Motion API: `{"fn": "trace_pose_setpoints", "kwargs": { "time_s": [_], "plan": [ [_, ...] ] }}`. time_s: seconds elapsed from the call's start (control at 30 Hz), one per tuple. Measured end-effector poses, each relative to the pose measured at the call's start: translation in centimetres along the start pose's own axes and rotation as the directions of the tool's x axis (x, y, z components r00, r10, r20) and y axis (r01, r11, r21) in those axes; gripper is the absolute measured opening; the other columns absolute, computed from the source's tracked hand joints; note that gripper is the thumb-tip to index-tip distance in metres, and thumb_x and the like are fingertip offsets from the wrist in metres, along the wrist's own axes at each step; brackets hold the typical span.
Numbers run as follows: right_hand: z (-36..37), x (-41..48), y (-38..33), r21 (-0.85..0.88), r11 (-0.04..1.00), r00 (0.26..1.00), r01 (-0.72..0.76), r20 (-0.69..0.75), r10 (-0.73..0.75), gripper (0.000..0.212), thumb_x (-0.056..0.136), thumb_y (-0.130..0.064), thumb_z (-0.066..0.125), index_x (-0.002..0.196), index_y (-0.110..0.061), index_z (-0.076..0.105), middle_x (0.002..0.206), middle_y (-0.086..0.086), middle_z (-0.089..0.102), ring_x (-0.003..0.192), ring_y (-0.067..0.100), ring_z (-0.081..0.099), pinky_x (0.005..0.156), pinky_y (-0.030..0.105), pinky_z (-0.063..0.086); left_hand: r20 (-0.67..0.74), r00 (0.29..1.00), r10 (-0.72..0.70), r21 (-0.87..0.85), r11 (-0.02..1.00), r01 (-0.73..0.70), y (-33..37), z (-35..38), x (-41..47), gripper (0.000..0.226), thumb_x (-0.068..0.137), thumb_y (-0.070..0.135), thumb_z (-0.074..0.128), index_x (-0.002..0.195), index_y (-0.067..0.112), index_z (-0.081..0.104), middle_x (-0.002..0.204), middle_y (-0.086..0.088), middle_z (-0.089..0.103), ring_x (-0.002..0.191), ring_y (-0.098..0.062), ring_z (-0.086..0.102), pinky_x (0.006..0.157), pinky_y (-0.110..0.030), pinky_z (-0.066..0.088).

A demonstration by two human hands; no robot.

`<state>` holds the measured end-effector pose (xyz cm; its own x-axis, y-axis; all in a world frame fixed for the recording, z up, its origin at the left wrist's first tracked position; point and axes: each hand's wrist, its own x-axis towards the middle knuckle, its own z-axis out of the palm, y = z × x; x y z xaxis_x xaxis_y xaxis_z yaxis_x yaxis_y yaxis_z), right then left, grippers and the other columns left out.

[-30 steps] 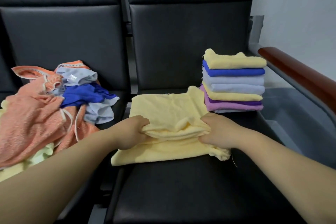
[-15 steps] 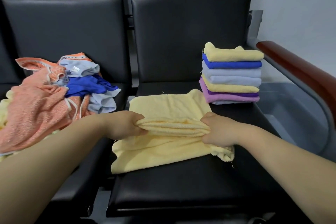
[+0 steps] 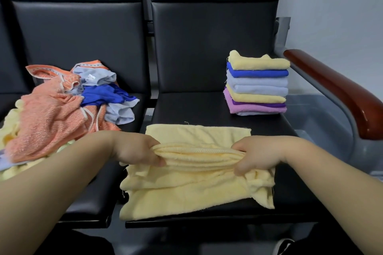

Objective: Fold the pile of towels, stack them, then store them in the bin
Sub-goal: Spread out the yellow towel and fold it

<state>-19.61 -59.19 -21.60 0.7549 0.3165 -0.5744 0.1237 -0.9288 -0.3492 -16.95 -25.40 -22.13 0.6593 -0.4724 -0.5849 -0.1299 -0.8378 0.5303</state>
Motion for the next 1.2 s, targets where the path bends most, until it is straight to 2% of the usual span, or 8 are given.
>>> {"fn": "trace_pose_setpoints", "kwargs": {
  "time_s": [0.17, 0.27, 0.4, 0.57, 0.73, 0.8, 0.9, 1.2],
  "plan": [
    [-1.1, 0.4, 0.7, 0.009, 1.000, 0.994, -0.005, -0.111, 0.006, 0.040, 0.070, -0.067, 0.081, 0.083, -0.038, 0.056, 0.090, -0.017, 0.061, 0.085, 0.005, 0.058, 0.072, 0.026, 0.045, -0.204, 0.979, 0.029, -0.024, 0.999, -0.034, -0.4, -0.4, 1.2, 0.021, 0.079, 0.050, 0.071, 0.078, 0.030, 0.066, 0.080, 0.010, 0.069, 0.080, -0.013, 0.070, 0.079, -0.038, 0.060],
    [-1.9, 1.0, 1.3, 0.060, 0.998, 0.988, -0.016, -0.151, 0.025, 0.045, 0.068, -0.079, 0.076, 0.086, -0.042, 0.057, 0.095, -0.019, 0.063, 0.091, 0.006, 0.061, 0.074, 0.025, 0.044, -0.306, 0.951, 0.035, 0.009, 0.999, -0.034, -0.7, -0.9, 1.8, 0.024, 0.089, 0.039, 0.072, 0.080, 0.021, 0.061, 0.069, 0.013, 0.059, 0.064, -0.005, 0.058, 0.064, -0.027, 0.052],
    [-2.6, 2.2, 2.2, 0.069, 0.996, 0.959, -0.053, -0.276, 0.070, 0.044, 0.078, -0.073, 0.073, 0.104, -0.040, 0.060, 0.102, -0.019, 0.062, 0.094, 0.004, 0.059, 0.075, 0.025, 0.045, -0.394, 0.918, 0.043, 0.063, 0.998, -0.020, -1.1, -1.6, 2.6, 0.018, 0.089, 0.040, 0.075, 0.092, 0.024, 0.066, 0.084, 0.010, 0.067, 0.076, -0.005, 0.063, 0.068, -0.017, 0.050],
    [-2.4, 4.5, 3.6, 0.054, 0.998, 0.920, -0.043, -0.387, 0.061, 0.029, 0.084, -0.053, 0.078, 0.104, -0.039, 0.062, 0.103, -0.018, 0.063, 0.091, 0.003, 0.058, 0.070, 0.023, 0.043, -0.323, 0.946, -0.028, 0.040, 0.998, 0.043, -1.7, -2.4, 4.1, 0.051, 0.070, 0.064, 0.081, 0.095, 0.025, 0.061, 0.089, 0.007, 0.067, 0.082, -0.011, 0.067, 0.075, -0.027, 0.055],
    [-2.8, 5.6, 4.2, 0.112, 0.992, 0.936, -0.062, -0.338, 0.097, 0.041, 0.081, -0.066, 0.076, 0.107, -0.039, 0.061, 0.108, -0.017, 0.063, 0.097, 0.004, 0.059, 0.079, 0.024, 0.047, -0.330, 0.942, -0.054, -0.128, 0.992, 0.012, -2.1, -3.0, 5.6, 0.090, 0.061, 0.088, 0.062, 0.103, 0.008, 0.062, 0.090, 0.001, 0.066, 0.090, -0.019, 0.067, 0.089, -0.038, 0.054],
    [-2.9, 6.0, 4.5, 0.150, 0.987, 0.941, -0.060, -0.320, 0.106, 0.041, 0.082, -0.072, 0.069, 0.104, -0.038, 0.064, 0.106, -0.017, 0.064, 0.097, 0.005, 0.060, 0.080, 0.025, 0.047, -0.361, 0.929, -0.082, -0.258, 0.966, -0.015, -2.5, -3.1, 6.6, 0.076, 0.077, 0.080, 0.058, 0.094, 0.006, 0.058, 0.083, 0.000, 0.058, 0.082, -0.019, 0.061, 0.082, -0.035, 0.051],
    [-3.0, 6.4, 4.6, 0.240, 0.970, 0.934, -0.047, -0.334, 0.128, 0.033, 0.088, -0.069, 0.065, 0.096, -0.037, 0.070, 0.100, -0.014, 0.069, 0.094, 0.007, 0.063, 0.079, 0.027, 0.050, -0.483, 0.869, -0.111, -0.154, 0.987, 0.040, -3.0, -2.9, 7.8, 0.035, 0.099, 0.043, 0.057, 0.081, 0.016, 0.045, 0.071, 0.001, 0.046, 0.062, -0.012, 0.045, 0.061, -0.029, 0.041],
    [-2.9, 8.6, 5.3, 0.194, 0.977, 0.836, -0.087, -0.518, 0.178, 0.007, 0.091, -0.032, 0.068, 0.086, -0.037, 0.067, 0.092, -0.014, 0.069, 0.086, 0.006, 0.063, 0.069, 0.027, 0.048, -0.690, 0.718, -0.092, -0.045, 0.995, 0.084, -3.9, -2.7, 9.7, 0.026, 0.093, 0.036, 0.067, 0.083, 0.014, 0.056, 0.073, -0.004, 0.063, 0.064, -0.017, 0.055, 0.059, -0.034, 0.047]
  ]
}}
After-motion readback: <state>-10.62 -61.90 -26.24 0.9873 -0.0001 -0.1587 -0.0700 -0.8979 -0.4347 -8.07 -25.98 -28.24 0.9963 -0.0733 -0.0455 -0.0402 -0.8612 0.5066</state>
